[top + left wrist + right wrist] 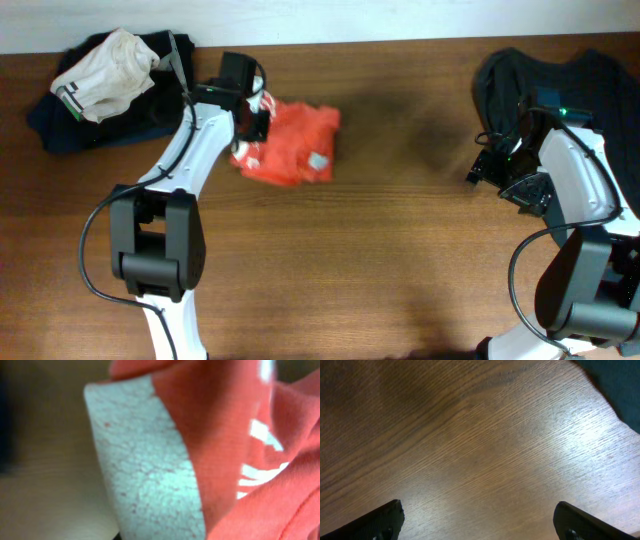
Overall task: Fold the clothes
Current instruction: 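Carry the folded shirt with the left gripper onto the top-left stack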
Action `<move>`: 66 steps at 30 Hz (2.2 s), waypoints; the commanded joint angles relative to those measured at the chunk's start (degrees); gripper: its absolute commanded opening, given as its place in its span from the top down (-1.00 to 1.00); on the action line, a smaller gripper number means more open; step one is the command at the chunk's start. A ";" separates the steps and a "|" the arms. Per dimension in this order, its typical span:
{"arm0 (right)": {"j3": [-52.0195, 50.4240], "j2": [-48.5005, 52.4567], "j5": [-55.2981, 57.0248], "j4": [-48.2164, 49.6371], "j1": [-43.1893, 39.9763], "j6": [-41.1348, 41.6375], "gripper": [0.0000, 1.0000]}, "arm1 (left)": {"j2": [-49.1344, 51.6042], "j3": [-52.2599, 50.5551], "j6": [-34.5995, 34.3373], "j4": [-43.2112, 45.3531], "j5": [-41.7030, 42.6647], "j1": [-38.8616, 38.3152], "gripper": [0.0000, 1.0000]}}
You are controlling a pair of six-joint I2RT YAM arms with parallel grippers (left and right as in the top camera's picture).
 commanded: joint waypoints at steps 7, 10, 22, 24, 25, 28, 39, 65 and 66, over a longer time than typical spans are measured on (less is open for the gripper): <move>0.87 -0.63 0.17 0.02 -0.11 0.31 -0.97 | 0.81 6.91 3.23 13.00 -12.41 12.24 0.99; 0.87 -0.63 0.17 0.02 -0.11 0.31 -0.97 | 0.81 9.84 3.21 15.82 -12.39 13.77 0.99; 0.87 -0.63 0.17 0.02 -0.11 0.31 -0.97 | 0.26 11.41 -10.40 21.94 -19.26 18.75 0.99; 0.87 -0.63 0.17 0.02 -0.11 0.31 -0.98 | 0.26 11.41 -16.13 22.53 -23.32 20.17 0.99; 0.87 -0.63 0.17 0.02 -0.11 0.31 -0.97 | 0.26 11.41 -16.09 23.28 -23.39 20.81 0.99; 0.87 -0.63 0.17 0.02 -0.11 0.31 -0.97 | 0.26 11.41 -16.09 23.91 -23.39 23.30 0.99; 0.87 -0.63 0.17 0.02 -0.11 0.31 -0.97 | 4.70 10.95 -15.58 21.51 -23.17 27.32 -0.09; 0.87 -0.63 0.17 0.02 -0.11 0.31 -0.97 | 5.46 12.15 -1.03 20.28 1.36 28.00 -0.98; 0.87 -0.63 0.17 0.02 -0.11 0.31 -0.97 | 1.79 12.15 -1.03 17.70 1.36 28.00 -0.98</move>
